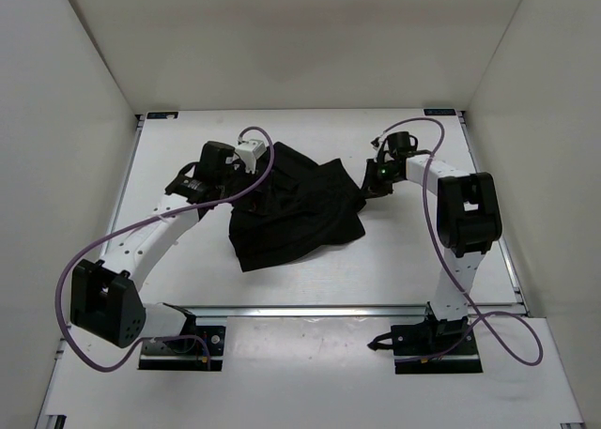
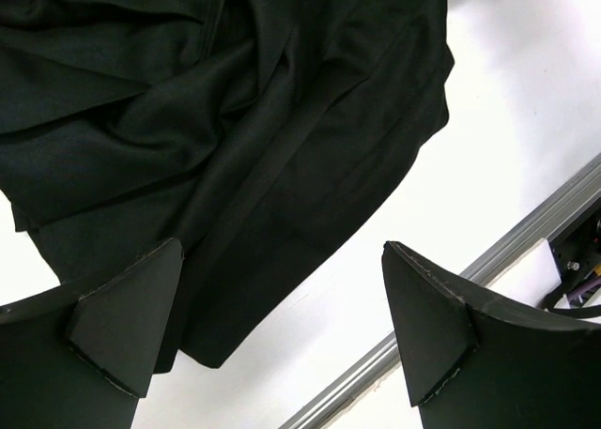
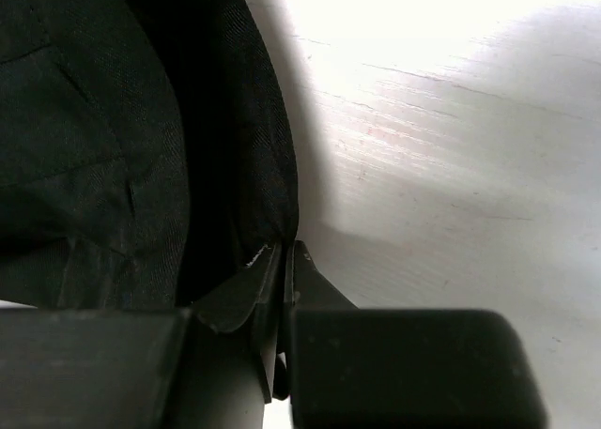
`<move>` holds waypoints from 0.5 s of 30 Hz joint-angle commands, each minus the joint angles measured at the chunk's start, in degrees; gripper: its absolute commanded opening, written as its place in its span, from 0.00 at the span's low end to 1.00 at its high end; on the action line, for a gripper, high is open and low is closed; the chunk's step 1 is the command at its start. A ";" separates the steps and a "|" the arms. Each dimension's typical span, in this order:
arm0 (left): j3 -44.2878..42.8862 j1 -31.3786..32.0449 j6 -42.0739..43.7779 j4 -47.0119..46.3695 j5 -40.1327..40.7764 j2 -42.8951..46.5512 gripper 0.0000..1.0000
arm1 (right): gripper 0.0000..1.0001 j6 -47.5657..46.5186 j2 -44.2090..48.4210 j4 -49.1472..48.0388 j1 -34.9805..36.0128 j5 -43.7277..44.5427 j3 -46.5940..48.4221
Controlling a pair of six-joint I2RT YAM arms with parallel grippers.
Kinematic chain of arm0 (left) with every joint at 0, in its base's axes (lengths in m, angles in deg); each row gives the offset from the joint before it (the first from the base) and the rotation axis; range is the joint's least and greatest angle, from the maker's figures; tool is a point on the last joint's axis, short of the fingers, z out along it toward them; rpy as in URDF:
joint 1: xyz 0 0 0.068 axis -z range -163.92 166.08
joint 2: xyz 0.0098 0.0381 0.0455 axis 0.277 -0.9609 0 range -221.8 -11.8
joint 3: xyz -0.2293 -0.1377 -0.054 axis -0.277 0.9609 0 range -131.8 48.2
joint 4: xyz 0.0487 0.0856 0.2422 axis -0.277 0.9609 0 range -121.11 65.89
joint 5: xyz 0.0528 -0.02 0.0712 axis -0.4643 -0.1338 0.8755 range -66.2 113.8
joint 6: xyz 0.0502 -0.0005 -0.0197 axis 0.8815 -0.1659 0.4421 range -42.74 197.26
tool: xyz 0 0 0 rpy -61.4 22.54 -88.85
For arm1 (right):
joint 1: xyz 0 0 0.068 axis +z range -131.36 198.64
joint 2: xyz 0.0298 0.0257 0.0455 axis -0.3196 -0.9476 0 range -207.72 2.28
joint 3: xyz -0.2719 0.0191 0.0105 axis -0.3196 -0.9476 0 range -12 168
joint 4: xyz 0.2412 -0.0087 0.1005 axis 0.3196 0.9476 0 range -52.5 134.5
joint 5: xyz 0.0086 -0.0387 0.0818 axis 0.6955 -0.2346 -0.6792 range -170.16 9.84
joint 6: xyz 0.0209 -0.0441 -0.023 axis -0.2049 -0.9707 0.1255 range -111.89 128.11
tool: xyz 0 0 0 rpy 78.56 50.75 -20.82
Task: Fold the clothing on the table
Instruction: Flatten the skirt out
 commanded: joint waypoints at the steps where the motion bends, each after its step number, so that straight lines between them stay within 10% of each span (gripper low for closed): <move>1: -2.36 -0.33 0.60 -0.22 -2.23 1.03 0.98 | 0.00 -1.07 0.38 0.93 -0.82 0.95 3.17; 15: 9.14 5.38 -8.26 -15.31 -12.41 6.92 0.98 | 0.00 -8.89 9.86 11.64 8.83 20.53 33.05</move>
